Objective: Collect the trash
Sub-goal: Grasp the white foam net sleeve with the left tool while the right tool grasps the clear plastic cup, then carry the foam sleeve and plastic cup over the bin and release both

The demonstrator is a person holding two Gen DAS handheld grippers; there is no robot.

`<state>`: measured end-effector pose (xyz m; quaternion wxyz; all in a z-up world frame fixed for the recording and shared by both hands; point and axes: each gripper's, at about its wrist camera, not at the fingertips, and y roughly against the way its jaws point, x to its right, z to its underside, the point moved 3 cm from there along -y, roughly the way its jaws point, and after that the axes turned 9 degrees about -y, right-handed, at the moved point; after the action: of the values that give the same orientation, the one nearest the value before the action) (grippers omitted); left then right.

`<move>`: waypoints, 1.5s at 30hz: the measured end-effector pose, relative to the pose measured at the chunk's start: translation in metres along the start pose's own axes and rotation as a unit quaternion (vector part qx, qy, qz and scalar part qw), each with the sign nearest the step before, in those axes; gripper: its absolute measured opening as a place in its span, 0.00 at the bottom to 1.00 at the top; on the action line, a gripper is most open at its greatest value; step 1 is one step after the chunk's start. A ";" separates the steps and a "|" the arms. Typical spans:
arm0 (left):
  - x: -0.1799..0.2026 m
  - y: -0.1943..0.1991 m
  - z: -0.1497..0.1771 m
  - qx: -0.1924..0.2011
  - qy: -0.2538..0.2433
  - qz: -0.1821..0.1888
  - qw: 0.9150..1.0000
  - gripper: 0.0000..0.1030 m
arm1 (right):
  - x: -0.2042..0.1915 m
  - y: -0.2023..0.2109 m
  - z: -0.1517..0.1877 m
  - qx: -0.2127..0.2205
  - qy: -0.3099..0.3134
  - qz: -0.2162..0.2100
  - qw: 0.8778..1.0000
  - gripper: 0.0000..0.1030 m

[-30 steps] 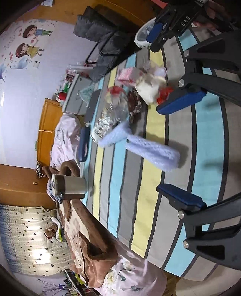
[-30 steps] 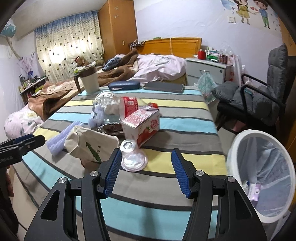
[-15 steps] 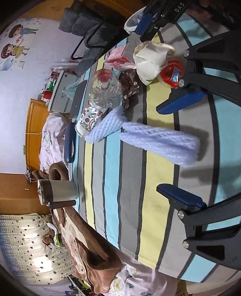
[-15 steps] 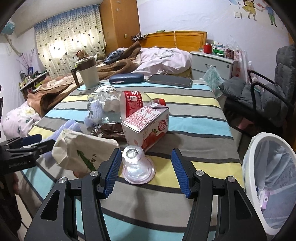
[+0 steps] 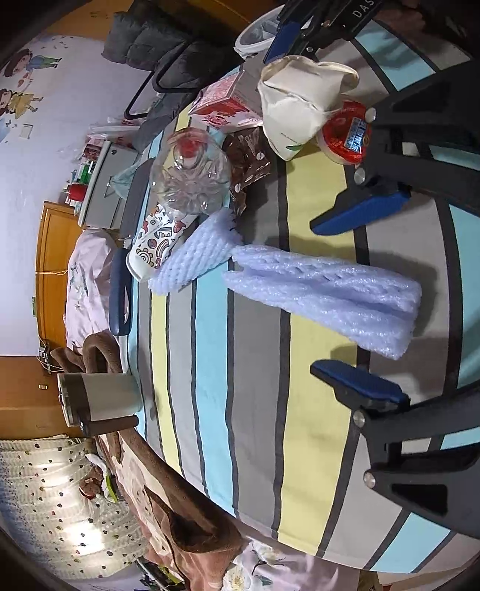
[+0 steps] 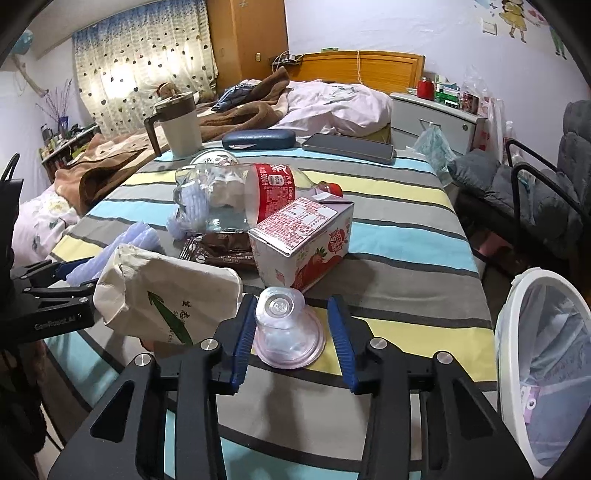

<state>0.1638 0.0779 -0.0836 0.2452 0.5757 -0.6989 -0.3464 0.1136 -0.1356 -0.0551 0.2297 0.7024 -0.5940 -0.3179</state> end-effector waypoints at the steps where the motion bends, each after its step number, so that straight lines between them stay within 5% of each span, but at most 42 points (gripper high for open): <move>1: 0.000 0.000 0.000 -0.001 0.000 0.000 1.000 0.61 | 0.000 0.000 0.000 -0.001 0.001 0.000 1.000 0.39; 4: 0.002 -0.003 -0.001 -0.005 0.002 0.010 1.000 0.49 | 0.000 -0.003 0.000 -0.006 0.001 0.001 1.000 0.30; 9: 0.004 -0.003 -0.001 -0.003 -0.005 0.007 1.000 0.31 | 0.001 -0.002 0.000 -0.004 -0.002 0.001 1.000 0.30; 45: 0.034 0.070 -0.008 0.075 -0.015 0.024 0.997 0.27 | 0.003 0.039 -0.006 0.065 -0.022 -0.004 0.998 0.29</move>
<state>0.1181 0.0501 -0.0265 0.1992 0.5700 -0.7404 -0.2954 0.0919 -0.1465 -0.0244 0.1693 0.7112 -0.6153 -0.2949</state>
